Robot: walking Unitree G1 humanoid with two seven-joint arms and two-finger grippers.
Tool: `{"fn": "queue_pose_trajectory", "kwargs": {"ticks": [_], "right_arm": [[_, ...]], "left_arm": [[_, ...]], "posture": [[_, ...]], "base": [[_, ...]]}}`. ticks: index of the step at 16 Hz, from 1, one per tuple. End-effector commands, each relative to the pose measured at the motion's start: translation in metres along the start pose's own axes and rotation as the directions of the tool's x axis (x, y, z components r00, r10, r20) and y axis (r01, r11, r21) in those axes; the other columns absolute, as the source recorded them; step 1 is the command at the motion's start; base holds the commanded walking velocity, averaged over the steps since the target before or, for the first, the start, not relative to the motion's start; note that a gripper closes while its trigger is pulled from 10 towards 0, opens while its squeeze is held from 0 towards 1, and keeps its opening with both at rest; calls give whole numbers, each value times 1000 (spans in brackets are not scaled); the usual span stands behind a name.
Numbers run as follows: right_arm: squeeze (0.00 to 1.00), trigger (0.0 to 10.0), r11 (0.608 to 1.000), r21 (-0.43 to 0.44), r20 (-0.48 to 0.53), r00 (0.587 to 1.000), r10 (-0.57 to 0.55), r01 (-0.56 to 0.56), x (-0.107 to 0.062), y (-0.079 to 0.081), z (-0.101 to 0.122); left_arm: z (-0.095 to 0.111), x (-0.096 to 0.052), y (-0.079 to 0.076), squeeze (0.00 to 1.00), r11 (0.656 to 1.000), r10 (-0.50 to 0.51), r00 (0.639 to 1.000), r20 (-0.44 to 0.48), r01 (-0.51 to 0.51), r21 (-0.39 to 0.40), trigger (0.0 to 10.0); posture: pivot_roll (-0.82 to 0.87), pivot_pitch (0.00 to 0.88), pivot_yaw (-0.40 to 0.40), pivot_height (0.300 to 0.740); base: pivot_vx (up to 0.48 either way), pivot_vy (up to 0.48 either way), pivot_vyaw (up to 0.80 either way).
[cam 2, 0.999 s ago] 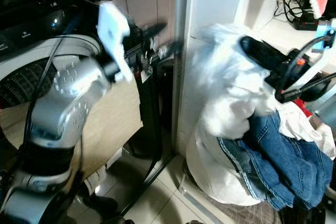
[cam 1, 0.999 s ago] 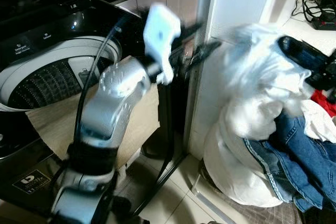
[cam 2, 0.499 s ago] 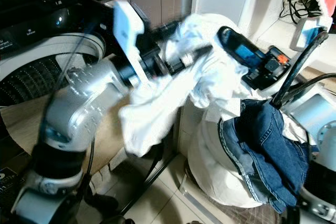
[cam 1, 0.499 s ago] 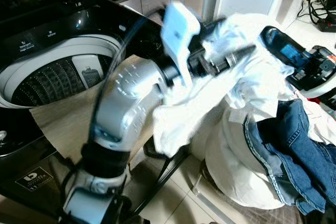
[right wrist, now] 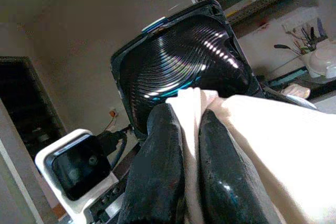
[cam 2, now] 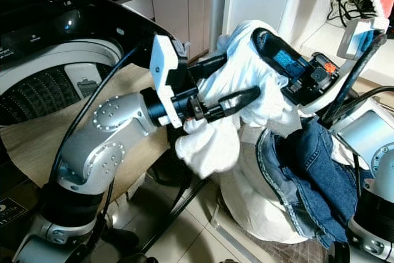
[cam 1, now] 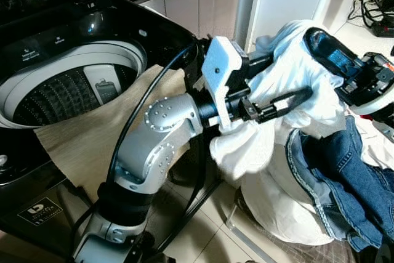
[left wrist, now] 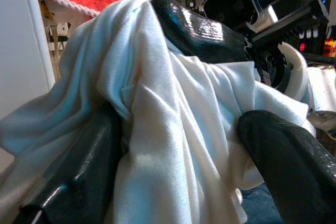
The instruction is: Clothes washing
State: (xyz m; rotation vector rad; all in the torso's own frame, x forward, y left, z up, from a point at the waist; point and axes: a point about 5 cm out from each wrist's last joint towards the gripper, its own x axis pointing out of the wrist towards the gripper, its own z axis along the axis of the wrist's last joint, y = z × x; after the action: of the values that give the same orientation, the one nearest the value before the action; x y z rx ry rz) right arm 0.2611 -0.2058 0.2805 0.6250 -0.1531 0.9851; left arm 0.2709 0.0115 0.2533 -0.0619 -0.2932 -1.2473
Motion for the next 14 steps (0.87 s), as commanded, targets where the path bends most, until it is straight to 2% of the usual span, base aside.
{"fn": "queue_pose_trajectory", "kwargs": {"ticks": [1,3,4,5,8,14], "right_arm": [[0,0,998,-27,4,998,65,-65,7,13,5],[0,0,998,-24,2,998,65,-64,8,14,4],[0,0,998,-25,-2,998,65,-65,9,14,3],[0,0,998,-25,-5,998,64,-64,9,14,3],[0,0,998,-25,-11,998,55,-56,10,14,1],[0,0,998,-30,-16,999,49,-50,11,13,1]], "left_arm": [[-6,7,-2,0,999,17,999,-41,-16,30,10000],[-7,9,2,0,997,64,997,-41,-62,56,10000],[-5,10,6,0,994,97,995,-27,-96,61,4627],[-4,10,8,0,992,111,994,-16,-110,55,0],[-3,6,14,0,989,138,990,-1,-138,56,0],[-1,6,14,0,990,135,991,13,-135,45,0]], "posture": [[-140,0,36,740],[-140,0,37,740],[-140,0,37,740],[-140,0,37,740],[-139,0,36,740],[-136,0,34,740]], "base": [[0,0,0],[0,0,0],[0,0,0],[0,0,0],[0,0,0],[0,0,0]]}}
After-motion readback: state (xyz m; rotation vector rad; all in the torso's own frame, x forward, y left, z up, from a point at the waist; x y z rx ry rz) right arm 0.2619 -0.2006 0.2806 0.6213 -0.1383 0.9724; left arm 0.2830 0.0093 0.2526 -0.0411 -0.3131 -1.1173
